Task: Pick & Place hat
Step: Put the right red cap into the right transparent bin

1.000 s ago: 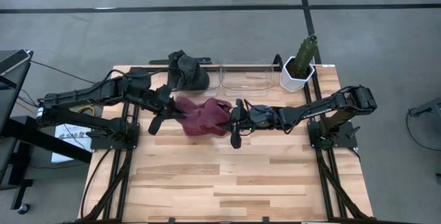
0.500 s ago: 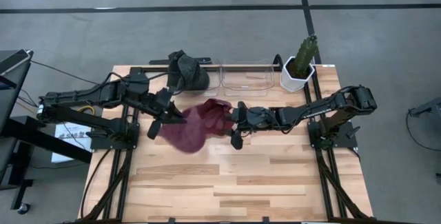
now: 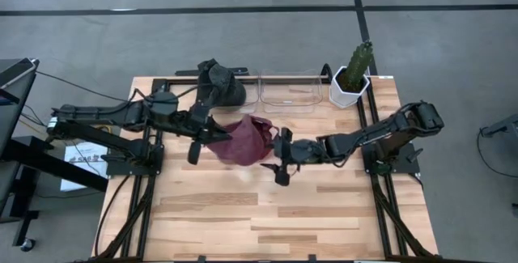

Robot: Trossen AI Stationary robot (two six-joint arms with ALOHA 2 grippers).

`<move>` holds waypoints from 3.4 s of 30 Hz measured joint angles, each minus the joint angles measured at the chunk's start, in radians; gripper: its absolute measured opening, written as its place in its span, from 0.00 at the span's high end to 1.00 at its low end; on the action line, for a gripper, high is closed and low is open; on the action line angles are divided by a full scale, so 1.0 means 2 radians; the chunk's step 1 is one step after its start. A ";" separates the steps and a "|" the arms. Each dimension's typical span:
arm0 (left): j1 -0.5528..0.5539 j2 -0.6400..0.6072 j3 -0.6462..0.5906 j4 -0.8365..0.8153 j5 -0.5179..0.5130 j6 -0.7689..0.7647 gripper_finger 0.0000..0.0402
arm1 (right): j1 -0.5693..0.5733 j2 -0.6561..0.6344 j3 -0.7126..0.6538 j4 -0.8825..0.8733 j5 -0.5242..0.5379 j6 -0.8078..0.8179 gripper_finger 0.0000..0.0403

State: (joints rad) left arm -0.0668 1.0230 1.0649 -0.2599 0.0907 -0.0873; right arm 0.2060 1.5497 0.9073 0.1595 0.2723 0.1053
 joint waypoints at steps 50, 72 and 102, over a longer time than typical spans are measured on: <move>0.194 0.242 0.153 0.197 -0.046 0.082 0.91 | 0.368 -0.174 -0.160 -0.496 0.536 0.609 0.33; 0.257 0.251 0.177 0.159 -0.045 0.080 0.91 | 0.119 -0.169 -0.220 0.136 0.005 -0.057 0.33; 0.260 0.279 0.215 0.156 -0.081 0.074 0.91 | -0.057 -0.370 -0.389 0.182 -0.252 -0.137 0.33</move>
State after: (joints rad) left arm 0.4541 1.5813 1.4952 0.0517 -0.0722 0.0600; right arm 0.0912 0.8093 0.1302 0.5235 -0.2326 -0.1680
